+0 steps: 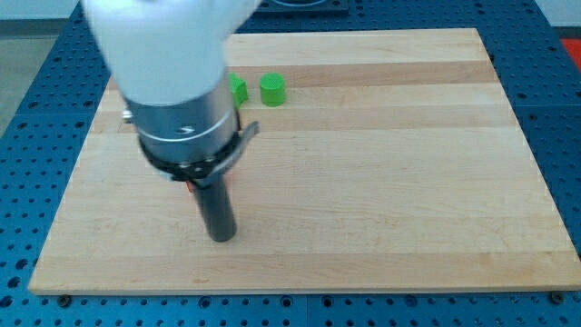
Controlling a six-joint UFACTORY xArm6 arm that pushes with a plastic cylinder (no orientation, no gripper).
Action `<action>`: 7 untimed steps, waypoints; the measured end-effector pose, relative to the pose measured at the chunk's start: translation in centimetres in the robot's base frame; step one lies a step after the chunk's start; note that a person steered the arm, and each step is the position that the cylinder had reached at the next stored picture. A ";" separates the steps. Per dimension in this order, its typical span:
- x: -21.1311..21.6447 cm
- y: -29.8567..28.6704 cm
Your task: Slide the red blocks below the yellow blocks
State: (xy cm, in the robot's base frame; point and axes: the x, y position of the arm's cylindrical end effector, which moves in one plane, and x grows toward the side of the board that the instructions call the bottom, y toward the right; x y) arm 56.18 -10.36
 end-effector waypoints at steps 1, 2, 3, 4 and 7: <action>-1.3 -0.5; -4.2 -0.5; -4.7 -0.5; -4.8 -0.5; -5.9 -0.5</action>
